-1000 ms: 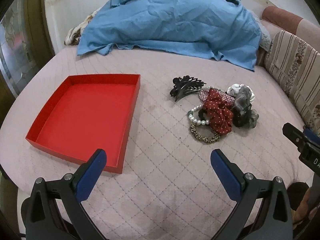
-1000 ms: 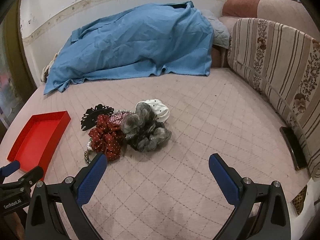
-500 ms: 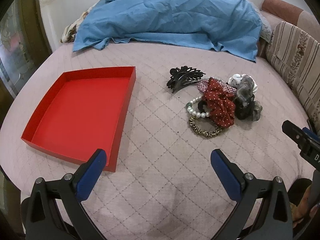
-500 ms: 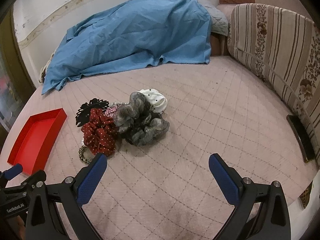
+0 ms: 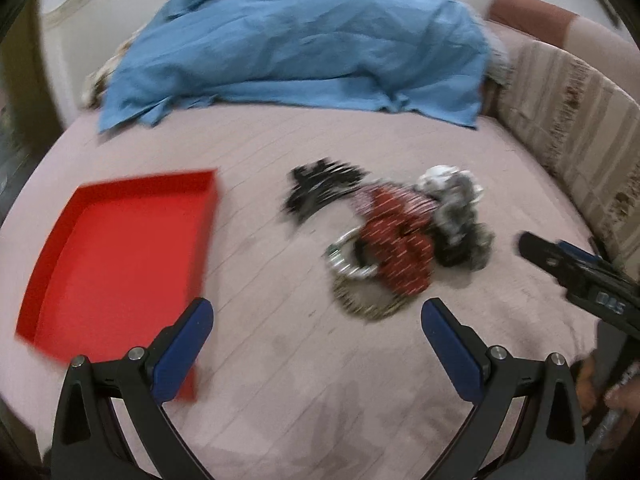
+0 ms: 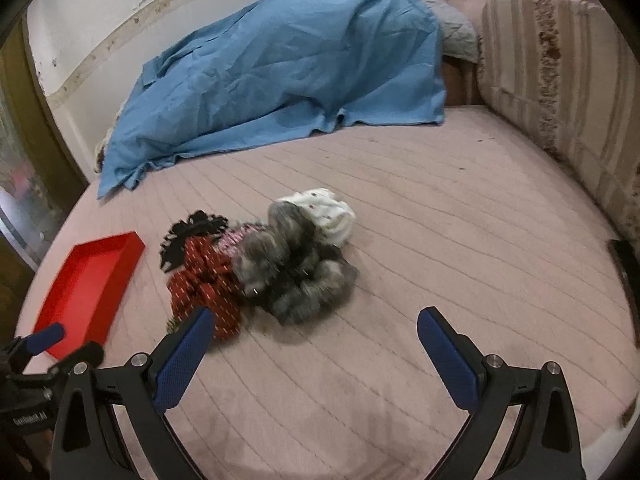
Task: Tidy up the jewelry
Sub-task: 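Grasp the red polka-dot scrunchie with the left tool while the right grasps the grey scrunchie, then carry both scrunchies to the red tray and open both tools to release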
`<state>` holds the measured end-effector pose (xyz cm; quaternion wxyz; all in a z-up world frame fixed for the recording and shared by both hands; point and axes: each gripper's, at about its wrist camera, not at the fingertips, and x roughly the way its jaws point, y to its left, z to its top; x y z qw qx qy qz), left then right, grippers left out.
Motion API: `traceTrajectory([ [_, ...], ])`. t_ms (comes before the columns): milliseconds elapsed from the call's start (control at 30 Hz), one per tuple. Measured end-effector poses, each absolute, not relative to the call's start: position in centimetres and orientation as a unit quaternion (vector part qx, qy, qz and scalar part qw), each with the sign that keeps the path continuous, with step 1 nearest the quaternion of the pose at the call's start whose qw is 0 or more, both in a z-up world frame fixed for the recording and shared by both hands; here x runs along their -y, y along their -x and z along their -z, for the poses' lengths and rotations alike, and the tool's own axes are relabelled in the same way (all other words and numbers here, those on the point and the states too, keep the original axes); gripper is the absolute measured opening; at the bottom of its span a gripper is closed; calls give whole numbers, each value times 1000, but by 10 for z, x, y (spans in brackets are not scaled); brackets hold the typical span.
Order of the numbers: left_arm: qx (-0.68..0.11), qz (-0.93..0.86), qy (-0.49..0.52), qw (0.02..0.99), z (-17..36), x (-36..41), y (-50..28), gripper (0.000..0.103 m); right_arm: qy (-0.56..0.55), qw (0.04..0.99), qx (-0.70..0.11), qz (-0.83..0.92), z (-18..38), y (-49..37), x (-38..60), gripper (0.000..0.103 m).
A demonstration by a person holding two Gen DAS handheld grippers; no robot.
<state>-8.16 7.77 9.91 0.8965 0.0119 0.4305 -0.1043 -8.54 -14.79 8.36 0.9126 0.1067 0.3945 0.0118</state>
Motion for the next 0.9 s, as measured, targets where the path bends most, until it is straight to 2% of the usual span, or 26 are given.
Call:
traceTrajectory([
  [133,-437,148,-4,887,-97,-59,52,98,-121,906,-402,-41,-79,56,147,86],
  [300,-461,163,2,872,-81,-42,12,70,-146,897,-413,-66,-70,24,148,71],
  [333,-473,168,13,865,-74,-41,2,68,-149,895,-416,-68,-69,19,149,68],
  [467,-496,175,34,850,-55,-36,-20,67,-150,889,-428,-66,-58,-2,148,65],
  [533,-505,179,42,843,-48,-34,-27,67,-153,884,-435,-69,-53,-9,149,52],
  [567,-507,183,47,841,-47,-34,-29,58,-154,883,-439,-71,-51,-11,149,47],
  [600,-510,187,52,838,-45,-34,-30,32,-155,880,-443,-74,-48,-14,148,32],
  [633,-519,193,58,831,-43,-34,-32,18,-156,878,-446,-78,-46,-15,148,20],
  [667,-524,195,64,826,-42,-34,-32,10,-157,876,-449,-81,-45,-16,148,17],
  [733,-519,197,78,828,-47,-40,-28,10,-157,876,-447,-86,-46,-14,148,13],
  [900,-495,199,127,836,-76,-69,-10,10,-166,879,-437,-95,-61,3,149,11],
])
